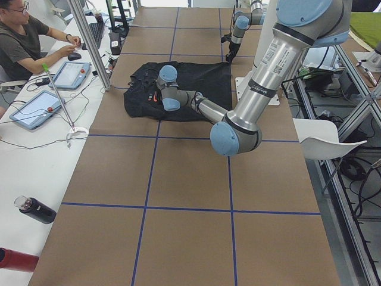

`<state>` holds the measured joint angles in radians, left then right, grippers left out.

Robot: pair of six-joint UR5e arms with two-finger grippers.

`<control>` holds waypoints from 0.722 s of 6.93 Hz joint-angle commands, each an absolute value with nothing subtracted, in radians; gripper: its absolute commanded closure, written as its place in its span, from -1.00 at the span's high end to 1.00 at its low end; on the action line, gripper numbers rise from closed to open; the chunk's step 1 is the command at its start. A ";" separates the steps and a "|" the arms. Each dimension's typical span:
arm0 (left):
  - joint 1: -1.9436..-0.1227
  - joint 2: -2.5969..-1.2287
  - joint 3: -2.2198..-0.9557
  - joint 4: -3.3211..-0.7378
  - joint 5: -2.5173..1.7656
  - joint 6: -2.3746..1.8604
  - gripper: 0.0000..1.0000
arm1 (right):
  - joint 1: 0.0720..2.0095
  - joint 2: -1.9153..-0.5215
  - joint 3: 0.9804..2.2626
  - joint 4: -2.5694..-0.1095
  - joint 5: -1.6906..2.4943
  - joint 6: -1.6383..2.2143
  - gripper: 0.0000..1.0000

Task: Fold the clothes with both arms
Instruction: 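Move the left gripper to the other hem corner nearest the robot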

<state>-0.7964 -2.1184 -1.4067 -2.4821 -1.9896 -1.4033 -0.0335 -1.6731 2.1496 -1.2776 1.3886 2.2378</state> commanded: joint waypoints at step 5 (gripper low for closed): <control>-0.778 -1.977 -1.596 -2.482 -1.991 -1.539 0.99 | -0.031 -1.739 2.264 -1.275 1.454 2.233 -1.00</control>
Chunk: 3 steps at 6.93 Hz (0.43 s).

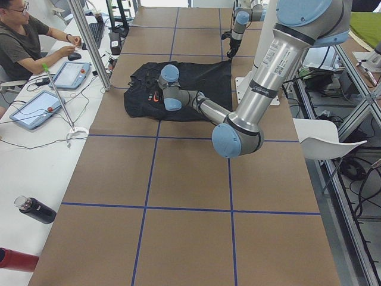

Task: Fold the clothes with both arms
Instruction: 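Move the left gripper to the other hem corner nearest the robot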

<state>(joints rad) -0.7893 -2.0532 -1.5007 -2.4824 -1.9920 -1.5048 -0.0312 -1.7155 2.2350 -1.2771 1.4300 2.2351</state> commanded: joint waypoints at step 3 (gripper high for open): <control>-0.565 -1.667 -1.950 -2.439 -1.862 -1.727 1.00 | -0.032 -1.738 2.264 -1.262 1.494 2.229 -1.00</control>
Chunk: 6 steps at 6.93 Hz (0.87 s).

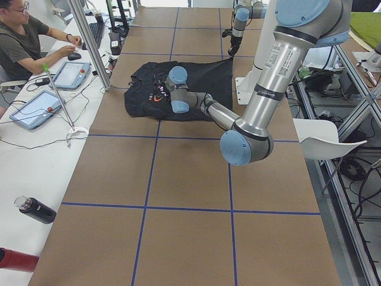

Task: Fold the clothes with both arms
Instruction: 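Move the left gripper to the other hem corner nearest the robot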

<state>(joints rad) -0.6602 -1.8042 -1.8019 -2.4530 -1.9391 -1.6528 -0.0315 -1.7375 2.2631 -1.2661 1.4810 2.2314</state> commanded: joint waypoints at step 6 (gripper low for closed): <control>-0.086 -1.545 -2.026 -2.269 -1.437 -2.054 0.95 | 0.000 -1.729 2.267 -1.261 1.528 2.227 -1.00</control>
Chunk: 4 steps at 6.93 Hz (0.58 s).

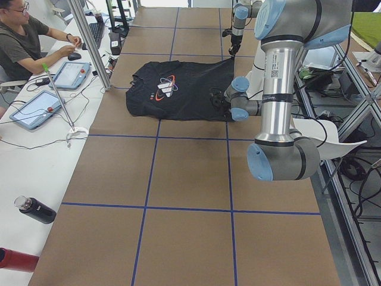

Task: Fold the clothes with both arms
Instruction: 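Move the left gripper to the other hem corner nearest the robot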

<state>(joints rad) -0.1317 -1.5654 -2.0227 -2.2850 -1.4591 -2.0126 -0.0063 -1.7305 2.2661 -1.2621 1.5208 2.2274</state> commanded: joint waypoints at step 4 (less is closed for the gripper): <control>-0.043 -1.479 -2.056 -2.263 -1.440 -2.104 0.88 | 0.005 -1.729 2.272 -1.262 1.528 2.226 -1.00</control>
<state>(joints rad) -0.0682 -1.4834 -2.0634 -2.2640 -1.4403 -2.0718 0.0044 -1.7289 2.2722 -1.2620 1.5277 2.2259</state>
